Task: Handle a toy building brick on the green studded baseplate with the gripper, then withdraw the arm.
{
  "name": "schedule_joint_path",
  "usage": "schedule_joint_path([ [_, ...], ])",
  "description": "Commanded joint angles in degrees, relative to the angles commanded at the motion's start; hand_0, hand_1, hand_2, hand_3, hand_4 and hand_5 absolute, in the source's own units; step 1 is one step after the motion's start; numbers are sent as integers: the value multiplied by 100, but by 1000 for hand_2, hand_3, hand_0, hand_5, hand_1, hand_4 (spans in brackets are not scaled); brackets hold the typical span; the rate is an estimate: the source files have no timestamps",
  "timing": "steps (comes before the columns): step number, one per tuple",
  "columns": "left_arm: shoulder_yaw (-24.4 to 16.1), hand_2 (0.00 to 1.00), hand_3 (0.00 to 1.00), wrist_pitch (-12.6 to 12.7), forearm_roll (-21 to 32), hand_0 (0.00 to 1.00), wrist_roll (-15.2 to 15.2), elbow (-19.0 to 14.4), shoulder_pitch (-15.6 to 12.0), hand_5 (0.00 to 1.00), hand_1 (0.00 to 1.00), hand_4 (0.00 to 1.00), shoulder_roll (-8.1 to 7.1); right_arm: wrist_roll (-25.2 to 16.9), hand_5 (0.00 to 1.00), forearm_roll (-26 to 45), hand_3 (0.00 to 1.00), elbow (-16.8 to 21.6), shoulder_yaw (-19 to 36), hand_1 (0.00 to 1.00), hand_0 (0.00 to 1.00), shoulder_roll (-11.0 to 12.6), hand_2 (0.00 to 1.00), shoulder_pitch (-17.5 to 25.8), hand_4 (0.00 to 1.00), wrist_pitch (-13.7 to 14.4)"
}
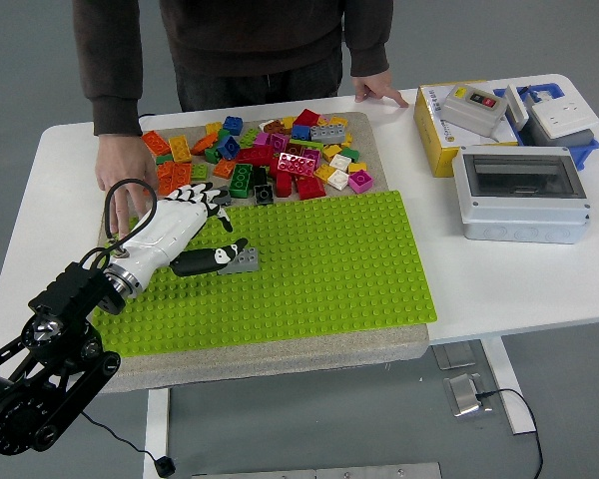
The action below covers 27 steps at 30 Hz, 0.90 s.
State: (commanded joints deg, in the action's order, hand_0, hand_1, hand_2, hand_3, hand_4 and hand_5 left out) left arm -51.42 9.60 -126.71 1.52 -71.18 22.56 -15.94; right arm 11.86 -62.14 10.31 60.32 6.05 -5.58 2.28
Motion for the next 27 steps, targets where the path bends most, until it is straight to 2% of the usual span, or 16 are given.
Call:
schedule_joint_path([
  [1, 44, 968, 551, 36, -17, 998, -7, 72, 22, 998, 998, 513, 13, 1, 699, -1, 499, 0, 1, 645, 653, -1, 674, -2, 413, 0],
  [2, 80, 977, 564, 67, -30, 998, -10, 138, 39, 998, 998, 470, 28, 1, 698, -1, 497, 0, 2, 646, 653, -1, 672, -3, 413, 0],
  [10, 210, 975, 570, 242, -70, 998, 67, 545, 93, 998, 998, 467, 183, -3, 698, 2, 497, 0, 16, 645, 653, -8, 672, -10, 413, 4],
  [27, 363, 967, 577, 254, 131, 998, 74, 685, 47, 998, 998, 468, 271, -8, 700, -1, 498, 0, 31, 644, 652, -13, 672, -23, 412, 10],
])
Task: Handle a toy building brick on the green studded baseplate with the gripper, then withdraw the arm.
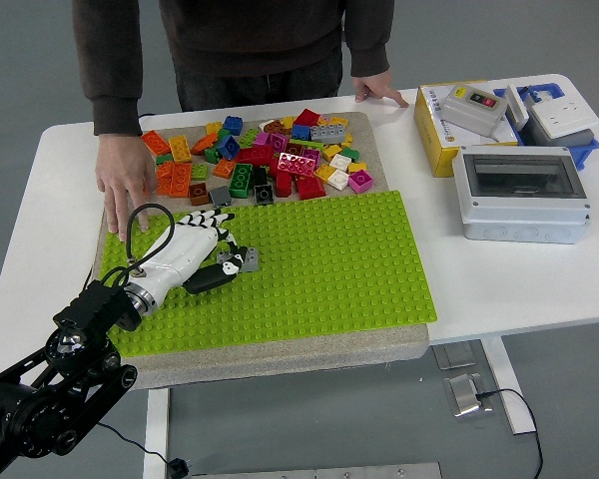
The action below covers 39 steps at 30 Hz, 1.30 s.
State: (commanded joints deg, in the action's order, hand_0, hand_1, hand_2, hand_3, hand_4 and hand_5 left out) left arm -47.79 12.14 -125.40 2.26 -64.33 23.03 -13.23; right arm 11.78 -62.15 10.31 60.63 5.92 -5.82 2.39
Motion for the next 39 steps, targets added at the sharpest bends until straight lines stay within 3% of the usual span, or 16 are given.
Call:
schedule_joint_path([
  [15, -77, 965, 584, 152, 74, 998, 123, 391, -73, 998, 998, 471, 150, -11, 699, 21, 502, 0, -12, 643, 653, -30, 672, -3, 411, -5],
  [39, -10, 965, 587, 244, 3, 998, 150, 317, -138, 998, 991, 484, 118, -21, 702, 46, 506, 0, -14, 643, 652, -29, 670, 8, 408, -8],
])
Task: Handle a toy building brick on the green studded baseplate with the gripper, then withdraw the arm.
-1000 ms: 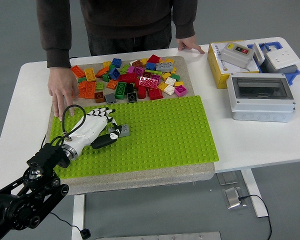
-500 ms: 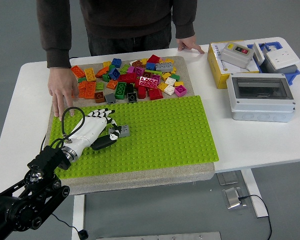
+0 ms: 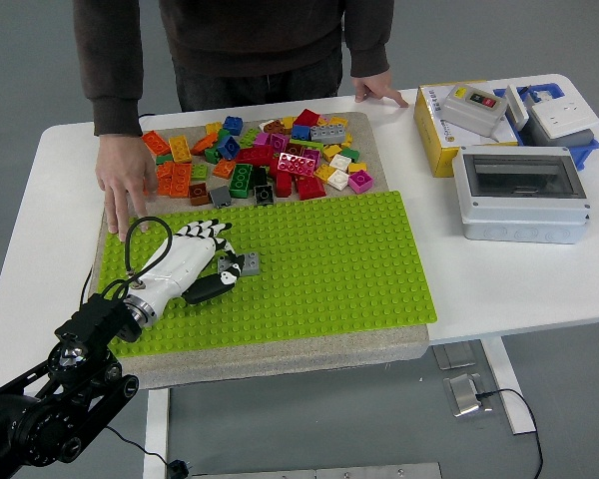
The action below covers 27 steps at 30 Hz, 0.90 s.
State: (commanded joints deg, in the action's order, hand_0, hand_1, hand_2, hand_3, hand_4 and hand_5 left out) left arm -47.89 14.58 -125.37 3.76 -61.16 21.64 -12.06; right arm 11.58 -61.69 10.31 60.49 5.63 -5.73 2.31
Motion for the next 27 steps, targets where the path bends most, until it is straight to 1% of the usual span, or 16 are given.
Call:
schedule_joint_path([
  [5, -48, 964, 588, -19, -19, 998, -29, -15, -15, 998, 989, 486, -7, 1, 702, 14, 506, 0, -15, 643, 653, 3, 670, 2, 408, 1],
  [9, -115, 962, 582, -1, 174, 998, -1, -90, -25, 995, 983, 487, -55, 9, 702, 14, 507, 0, -32, 643, 652, 11, 671, 2, 408, 3],
  [13, -168, 962, 582, 48, 634, 998, 94, -191, -60, 995, 983, 487, -145, 36, 702, -41, 507, 0, -26, 643, 652, 11, 671, -3, 408, 2],
  [14, -178, 948, 571, 55, 742, 998, 114, -219, -70, 966, 974, 495, -167, 41, 704, -51, 507, 0, -20, 645, 652, 11, 671, -3, 408, 1],
  [19, -260, 948, 571, 115, 1294, 998, 229, -427, -142, 966, 974, 495, -257, 63, 704, -88, 507, 0, -8, 645, 652, 14, 671, 5, 408, -10],
  [20, -291, 933, 564, 127, 1392, 998, 244, -479, -167, 928, 962, 494, -263, 67, 704, -99, 504, 0, -5, 644, 653, 14, 670, 6, 407, -11],
  [22, -435, 933, 564, 157, 1558, 998, 268, -661, -283, 928, 962, 494, -258, 77, 704, -130, 504, 0, 3, 644, 653, 11, 670, 11, 407, -13],
  [25, -724, 933, 564, 203, 1620, 998, 292, -953, -525, 928, 962, 494, -222, 85, 704, -153, 504, 0, 13, 644, 653, 8, 670, 27, 407, -14],
  [26, -829, 918, 564, 216, 1608, 998, 298, -1048, -619, 880, 952, 510, -198, 86, 705, -158, 505, 0, 22, 643, 653, 7, 671, 34, 408, -13],
  [27, -955, 918, 564, 230, 1577, 998, 305, -1144, -731, 880, 952, 510, -170, 87, 705, -165, 505, 0, 36, 643, 653, 5, 671, 41, 408, -12],
])
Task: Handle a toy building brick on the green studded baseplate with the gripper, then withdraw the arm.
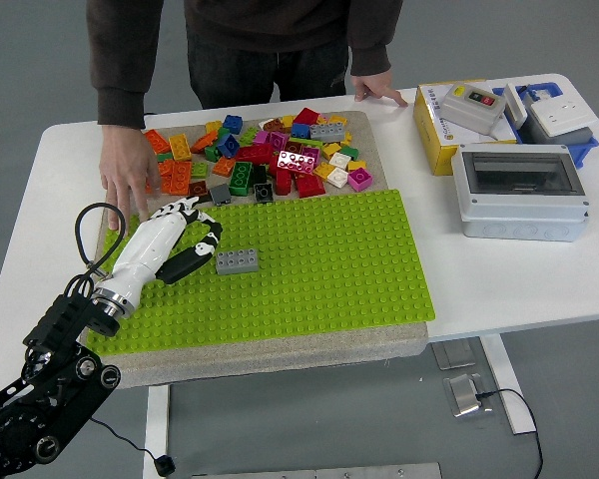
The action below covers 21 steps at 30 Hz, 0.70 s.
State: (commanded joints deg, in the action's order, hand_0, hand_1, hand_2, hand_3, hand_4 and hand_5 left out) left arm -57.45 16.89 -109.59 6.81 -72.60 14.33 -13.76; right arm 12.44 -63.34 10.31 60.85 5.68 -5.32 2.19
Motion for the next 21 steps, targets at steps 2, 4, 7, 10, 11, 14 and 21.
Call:
schedule_joint_path([
  [2, -217, 918, 564, 10, -65, 998, 9, -105, -178, 880, 952, 510, 42, 2, 705, -15, 505, 0, 25, 643, 653, -6, 671, 13, 408, 4],
  [4, -473, 918, 564, -2, -134, 998, 12, -150, -356, 880, 952, 510, 71, 6, 705, -42, 505, 0, 54, 643, 653, -11, 671, 26, 408, 7],
  [7, -824, 913, 574, -48, -180, 998, 16, -166, -554, 701, 946, 594, 78, 13, 706, -76, 506, 0, 95, 643, 652, -16, 671, 44, 407, 8],
  [10, -1082, 913, 574, -117, -167, 998, 29, -173, -695, 701, 946, 594, 66, 13, 706, -79, 506, 0, 119, 643, 652, -21, 671, 58, 407, 9],
  [11, -1139, 913, 574, -143, -152, 998, 34, -174, -732, 701, 946, 594, 64, 12, 706, -76, 506, 0, 124, 643, 652, -23, 671, 61, 407, 10],
  [14, -1209, 899, 618, -205, -34, 998, 66, -181, -807, 625, 927, 611, 71, 5, 706, -58, 517, 0, 127, 643, 653, -26, 671, 67, 407, 8],
  [21, -1187, 892, 638, -249, 154, 988, 260, -220, -810, 577, 917, 599, 146, 4, 707, -43, 519, 0, 95, 643, 652, -36, 671, 62, 407, -9],
])
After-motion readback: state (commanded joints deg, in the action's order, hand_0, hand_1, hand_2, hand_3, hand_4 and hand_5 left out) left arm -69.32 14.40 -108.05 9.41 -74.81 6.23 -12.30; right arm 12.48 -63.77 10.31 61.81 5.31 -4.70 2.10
